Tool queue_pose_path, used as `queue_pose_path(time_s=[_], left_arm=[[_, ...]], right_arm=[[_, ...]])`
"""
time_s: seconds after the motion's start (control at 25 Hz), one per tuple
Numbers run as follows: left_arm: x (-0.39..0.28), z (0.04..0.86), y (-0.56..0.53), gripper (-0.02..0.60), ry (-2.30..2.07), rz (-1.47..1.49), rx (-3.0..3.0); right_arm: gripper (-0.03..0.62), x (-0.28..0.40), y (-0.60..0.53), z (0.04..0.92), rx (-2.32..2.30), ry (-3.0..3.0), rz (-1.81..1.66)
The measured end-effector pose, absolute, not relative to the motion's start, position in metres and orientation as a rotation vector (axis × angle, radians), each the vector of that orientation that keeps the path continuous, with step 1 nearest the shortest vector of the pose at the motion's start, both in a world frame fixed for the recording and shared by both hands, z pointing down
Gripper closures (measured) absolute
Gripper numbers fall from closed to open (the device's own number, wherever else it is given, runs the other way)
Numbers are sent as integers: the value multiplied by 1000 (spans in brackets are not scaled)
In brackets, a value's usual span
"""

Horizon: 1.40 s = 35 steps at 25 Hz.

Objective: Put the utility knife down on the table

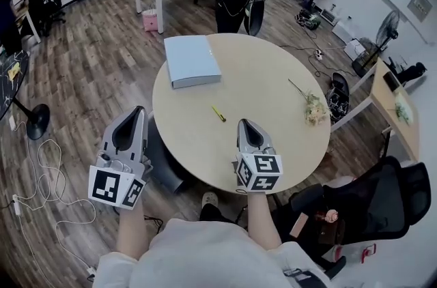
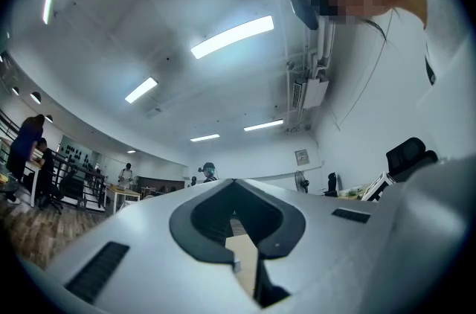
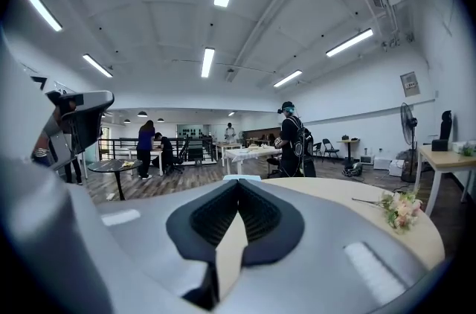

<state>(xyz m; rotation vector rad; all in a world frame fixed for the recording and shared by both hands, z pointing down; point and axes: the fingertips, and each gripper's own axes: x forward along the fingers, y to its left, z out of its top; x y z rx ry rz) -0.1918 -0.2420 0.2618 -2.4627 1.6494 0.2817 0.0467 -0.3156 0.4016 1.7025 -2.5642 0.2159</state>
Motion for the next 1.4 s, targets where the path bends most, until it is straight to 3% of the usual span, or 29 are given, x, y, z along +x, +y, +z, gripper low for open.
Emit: queue_pose_path(time_s=[1.4], left_arm=[[-185,245,-151,574,1520,353,-2496]], right_arm=[[583,62,-168,318,1894,-2620,-108]])
